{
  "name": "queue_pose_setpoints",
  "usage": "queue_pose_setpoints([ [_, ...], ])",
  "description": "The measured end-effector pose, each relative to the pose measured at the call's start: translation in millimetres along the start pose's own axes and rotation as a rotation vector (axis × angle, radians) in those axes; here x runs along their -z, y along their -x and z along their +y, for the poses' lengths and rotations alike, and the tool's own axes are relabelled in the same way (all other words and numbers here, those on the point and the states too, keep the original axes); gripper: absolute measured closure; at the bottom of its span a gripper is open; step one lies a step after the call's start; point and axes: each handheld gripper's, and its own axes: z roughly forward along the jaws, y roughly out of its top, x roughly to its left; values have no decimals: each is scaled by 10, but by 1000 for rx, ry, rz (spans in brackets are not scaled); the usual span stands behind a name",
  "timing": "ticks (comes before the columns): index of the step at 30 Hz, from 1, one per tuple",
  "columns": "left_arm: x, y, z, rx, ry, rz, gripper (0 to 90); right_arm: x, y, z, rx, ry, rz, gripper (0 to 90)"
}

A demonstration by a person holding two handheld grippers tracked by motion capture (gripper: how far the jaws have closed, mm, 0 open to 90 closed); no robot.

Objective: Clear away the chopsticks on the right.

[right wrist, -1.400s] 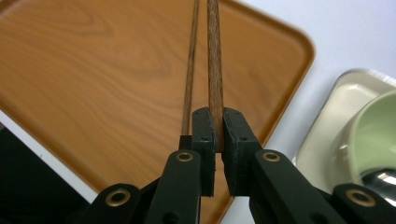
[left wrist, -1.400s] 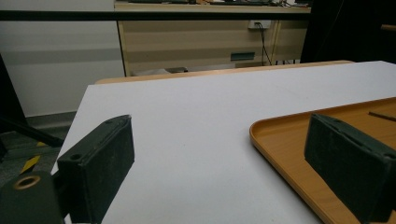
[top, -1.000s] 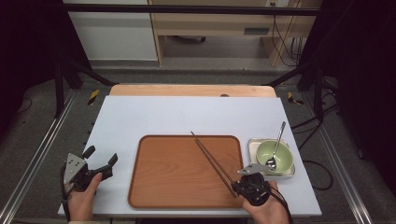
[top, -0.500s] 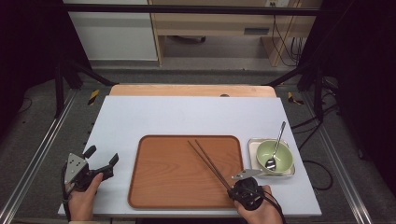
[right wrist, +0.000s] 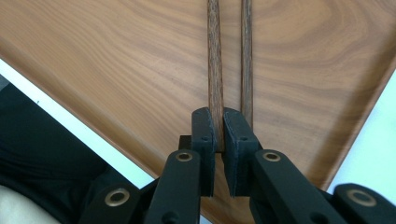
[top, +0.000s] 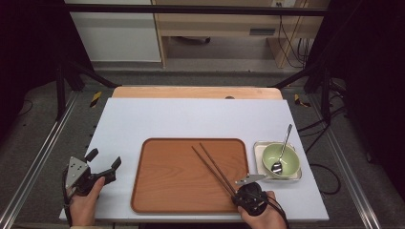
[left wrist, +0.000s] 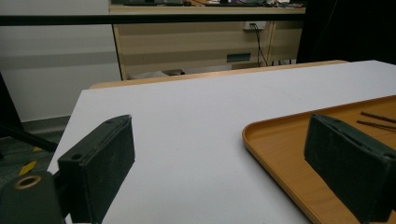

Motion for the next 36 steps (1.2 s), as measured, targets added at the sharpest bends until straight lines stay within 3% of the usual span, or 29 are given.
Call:
queue_pose_setpoints([
  [11,-6,-5,-7,-1,-2,1,84,-32,-11,-29,-25,0,12,834],
  [20,-15,2,-9,-4,-4,-2,84,42,-10,-22,-36,32,22,737],
  [25,-30,8,-19,-6,-14,-5,84,67,43,40,-21,109,46,642],
  [30,-32,10,-16,-9,-10,-11,84,-5,154,185,3,166,26,546],
  [36,-48,41,-8,-20,-15,-23,82,-106,165,368,28,245,53,438],
])
